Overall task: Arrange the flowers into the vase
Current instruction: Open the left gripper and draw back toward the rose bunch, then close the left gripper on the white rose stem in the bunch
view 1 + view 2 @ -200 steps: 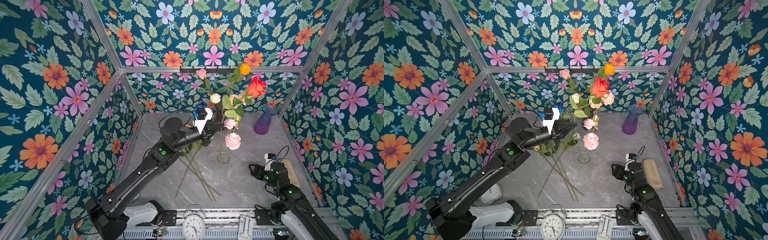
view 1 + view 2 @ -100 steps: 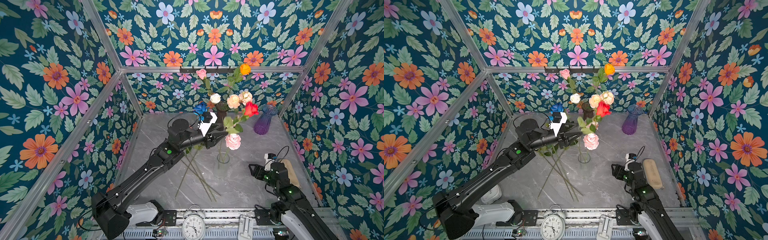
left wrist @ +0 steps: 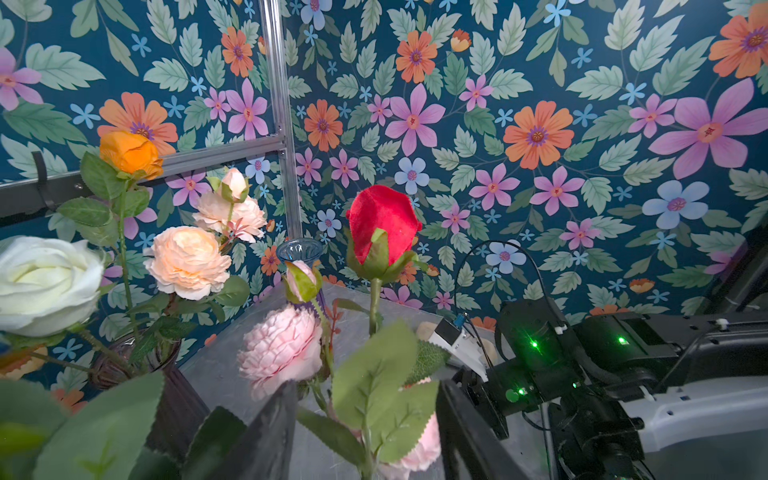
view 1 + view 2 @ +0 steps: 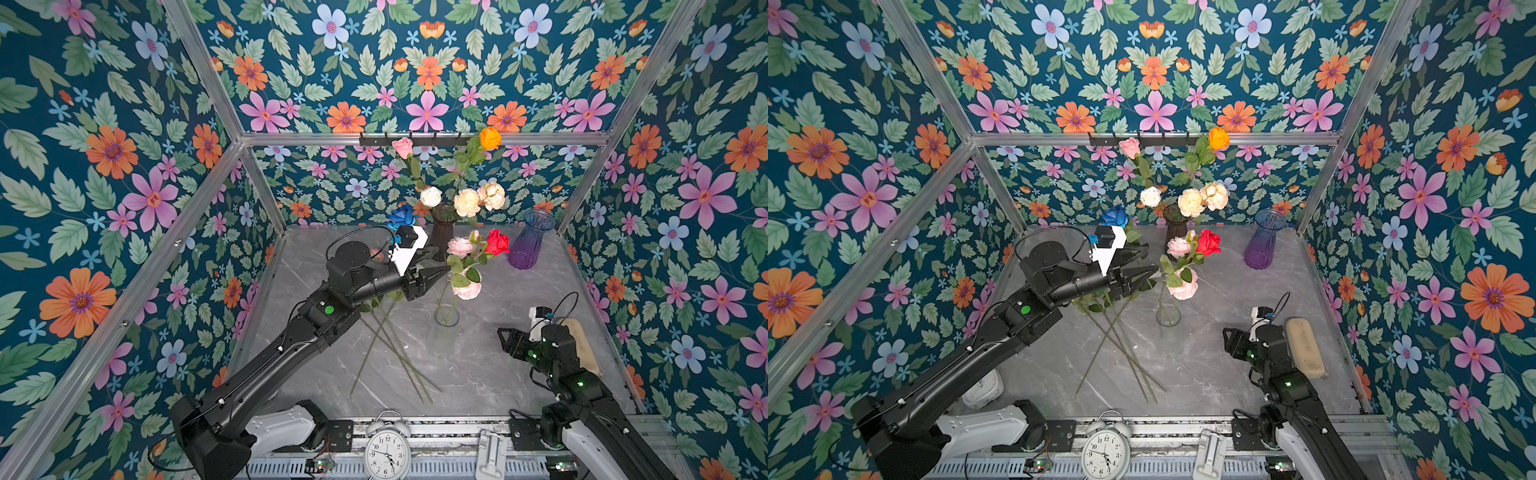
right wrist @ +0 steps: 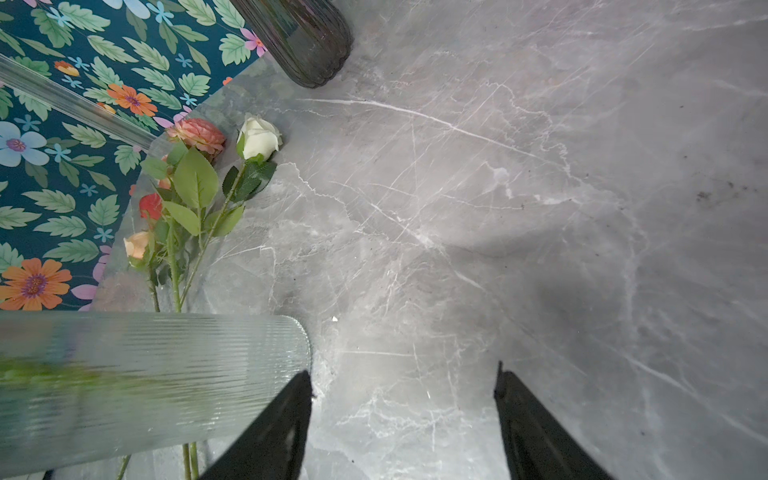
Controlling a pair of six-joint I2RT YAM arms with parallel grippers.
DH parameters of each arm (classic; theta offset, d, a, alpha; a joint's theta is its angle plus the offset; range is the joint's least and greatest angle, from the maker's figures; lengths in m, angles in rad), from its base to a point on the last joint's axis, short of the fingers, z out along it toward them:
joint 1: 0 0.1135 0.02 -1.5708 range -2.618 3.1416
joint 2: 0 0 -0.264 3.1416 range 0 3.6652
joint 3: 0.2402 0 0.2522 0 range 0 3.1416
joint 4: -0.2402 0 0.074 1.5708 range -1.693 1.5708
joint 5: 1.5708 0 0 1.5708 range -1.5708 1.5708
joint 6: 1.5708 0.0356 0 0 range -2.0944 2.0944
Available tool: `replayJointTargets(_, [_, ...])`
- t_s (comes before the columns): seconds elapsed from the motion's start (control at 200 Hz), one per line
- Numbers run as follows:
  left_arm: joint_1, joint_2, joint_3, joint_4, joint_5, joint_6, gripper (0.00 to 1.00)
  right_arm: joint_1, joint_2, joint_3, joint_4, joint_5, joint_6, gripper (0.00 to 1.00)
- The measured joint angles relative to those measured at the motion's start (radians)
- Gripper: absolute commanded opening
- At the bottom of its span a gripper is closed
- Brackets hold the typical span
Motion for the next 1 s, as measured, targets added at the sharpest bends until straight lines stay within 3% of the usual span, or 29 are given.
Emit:
replayJointTargets(0.25, [0.018, -0.055, -0.030, -0.139, -0.191, -0.035, 0.33, 0.000, 0.038, 0.006, 0.005, -0.001, 0.000, 0.71])
replayJointTargets(0.445, [0.152, -0.109, -0.246, -0.263, -0.298, -0.184, 0.35, 0.000, 0.034, 0.013, 0.006, -0.016, -0.001, 0.71])
replayJointTargets(0.625, [0.293, -0.101, -0.483, -0.249, -0.288, -0.337, 0.39, 0.000, -0.068, -0.005, -0.002, -0.016, -0.001, 0.72])
replayJointTargets(0.811, [0.415, 0.031, -0.732, -0.100, -0.210, -0.494, 0.35, 0.000, -0.095, -0.016, -0.003, -0.015, 0.000, 0.72])
replayJointTargets(1.001, [0.462, 0.070, -0.814, 0.011, -0.187, -0.569, 0.38, 0.000, -0.043, -0.012, 0.000, -0.016, -0.001, 0.72])
